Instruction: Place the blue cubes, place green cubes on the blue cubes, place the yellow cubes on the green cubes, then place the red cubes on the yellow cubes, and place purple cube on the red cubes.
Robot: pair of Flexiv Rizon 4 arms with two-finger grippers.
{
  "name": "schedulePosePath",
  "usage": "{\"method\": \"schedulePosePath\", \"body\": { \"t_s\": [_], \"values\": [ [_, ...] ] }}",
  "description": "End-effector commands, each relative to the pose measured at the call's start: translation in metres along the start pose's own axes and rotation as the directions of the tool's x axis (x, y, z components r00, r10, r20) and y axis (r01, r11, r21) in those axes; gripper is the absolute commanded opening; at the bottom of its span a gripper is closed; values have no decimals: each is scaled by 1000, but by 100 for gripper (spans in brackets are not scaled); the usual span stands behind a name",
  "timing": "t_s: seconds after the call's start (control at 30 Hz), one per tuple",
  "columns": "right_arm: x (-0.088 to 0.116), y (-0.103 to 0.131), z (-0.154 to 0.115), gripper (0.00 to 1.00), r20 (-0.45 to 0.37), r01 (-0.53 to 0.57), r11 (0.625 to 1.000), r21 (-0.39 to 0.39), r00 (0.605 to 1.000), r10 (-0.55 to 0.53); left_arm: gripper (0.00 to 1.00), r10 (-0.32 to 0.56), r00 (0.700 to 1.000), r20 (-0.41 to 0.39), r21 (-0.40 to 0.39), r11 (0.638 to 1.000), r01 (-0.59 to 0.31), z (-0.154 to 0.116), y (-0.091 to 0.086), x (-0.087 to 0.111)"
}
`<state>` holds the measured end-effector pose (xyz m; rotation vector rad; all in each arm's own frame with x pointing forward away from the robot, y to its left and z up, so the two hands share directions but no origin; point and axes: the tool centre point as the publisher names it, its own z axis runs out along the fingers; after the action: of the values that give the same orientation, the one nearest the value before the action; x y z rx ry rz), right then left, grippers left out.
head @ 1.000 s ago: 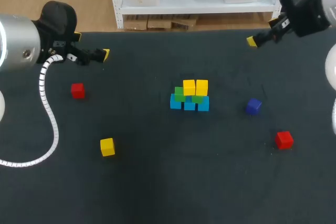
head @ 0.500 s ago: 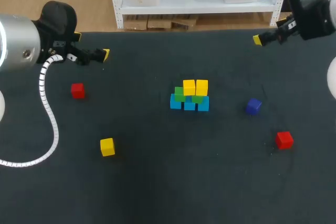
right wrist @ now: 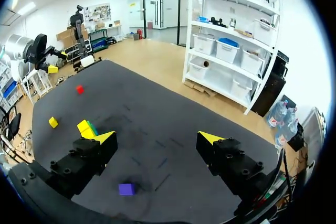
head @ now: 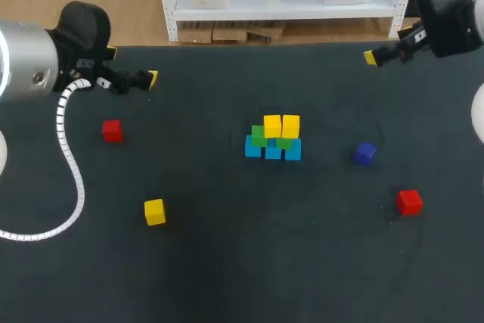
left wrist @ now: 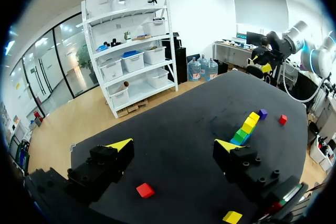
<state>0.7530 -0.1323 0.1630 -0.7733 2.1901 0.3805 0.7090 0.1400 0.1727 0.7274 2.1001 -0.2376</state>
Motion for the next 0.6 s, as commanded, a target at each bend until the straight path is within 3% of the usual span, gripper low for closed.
{"method": "schedulePosePath", "body": {
  "t_s": [0.03,0.33,0.47,0.53,0.6],
  "values": [
    [0,1,0,100,-1,0,1000,4,1000,0,100,1,1000,3,7,1000,-1,0,2,1],
    [0,1,0,100,-1,0,1000,4,1000,0,100,1,1000,3,7,1000,-1,0,2,1],
    [0,1,0,100,-1,0,1000,4,1000,0,100,129,986,-107,86,989,-120,-21,-18,-22],
    [0,1,0,100,-1,0,1000,4,1000,0,100,208,949,-236,104,977,-188,-31,-32,-25],
    [0,1,0,100,-1,0,1000,4,1000,0,100,239,924,-298,133,969,-208,-40,-47,-24]
  ]
}}
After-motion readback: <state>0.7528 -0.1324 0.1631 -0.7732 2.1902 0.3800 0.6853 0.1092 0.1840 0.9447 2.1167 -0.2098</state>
